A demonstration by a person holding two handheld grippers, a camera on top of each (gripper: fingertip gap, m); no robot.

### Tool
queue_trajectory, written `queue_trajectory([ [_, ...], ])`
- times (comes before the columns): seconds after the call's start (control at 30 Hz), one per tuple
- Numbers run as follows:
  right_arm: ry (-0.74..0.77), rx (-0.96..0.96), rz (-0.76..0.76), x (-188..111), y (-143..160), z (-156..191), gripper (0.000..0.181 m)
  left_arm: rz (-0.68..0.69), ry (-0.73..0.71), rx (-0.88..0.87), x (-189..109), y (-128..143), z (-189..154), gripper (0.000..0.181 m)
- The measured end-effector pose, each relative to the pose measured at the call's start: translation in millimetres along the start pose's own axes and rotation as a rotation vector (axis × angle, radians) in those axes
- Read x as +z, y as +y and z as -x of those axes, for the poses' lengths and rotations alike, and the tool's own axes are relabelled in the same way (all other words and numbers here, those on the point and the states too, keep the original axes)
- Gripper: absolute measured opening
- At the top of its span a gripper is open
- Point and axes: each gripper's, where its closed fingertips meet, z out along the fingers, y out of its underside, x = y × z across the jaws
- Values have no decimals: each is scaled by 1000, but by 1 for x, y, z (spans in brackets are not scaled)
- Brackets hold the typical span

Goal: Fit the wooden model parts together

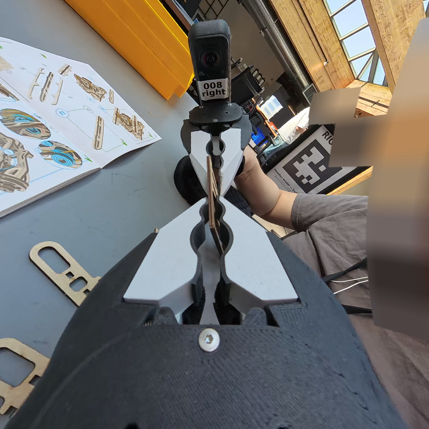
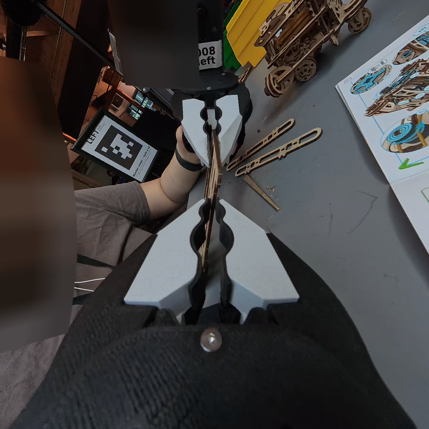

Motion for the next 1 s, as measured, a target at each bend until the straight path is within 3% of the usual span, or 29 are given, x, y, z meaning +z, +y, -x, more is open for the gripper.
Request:
queue_trajectory([
  [0.17, -15, 15, -14, 0, -2, 1, 3, -6, 11, -11, 0, -1, -2, 1],
  [0.27, -10, 29, -51, 2, -7, 0, 18, 9, 11, -9, 3, 2, -2, 1],
  [0.37, 11, 13, -71, 5, -10, -1, 17, 27, 17, -10, 6, 6, -2, 1],
  [0.47, 31, -25, -72, 7, -11, 0, 4, 38, 29, -10, 9, 9, -4, 1],
  [0.63, -3, 9, -63, 9, -9, 2, 12, 50, 7, 12, 11, 11, -3, 2],
  [1.0, 9, 0, -25, 12, -4, 2, 2, 20, 22, -5, 11, 7, -2, 6],
])
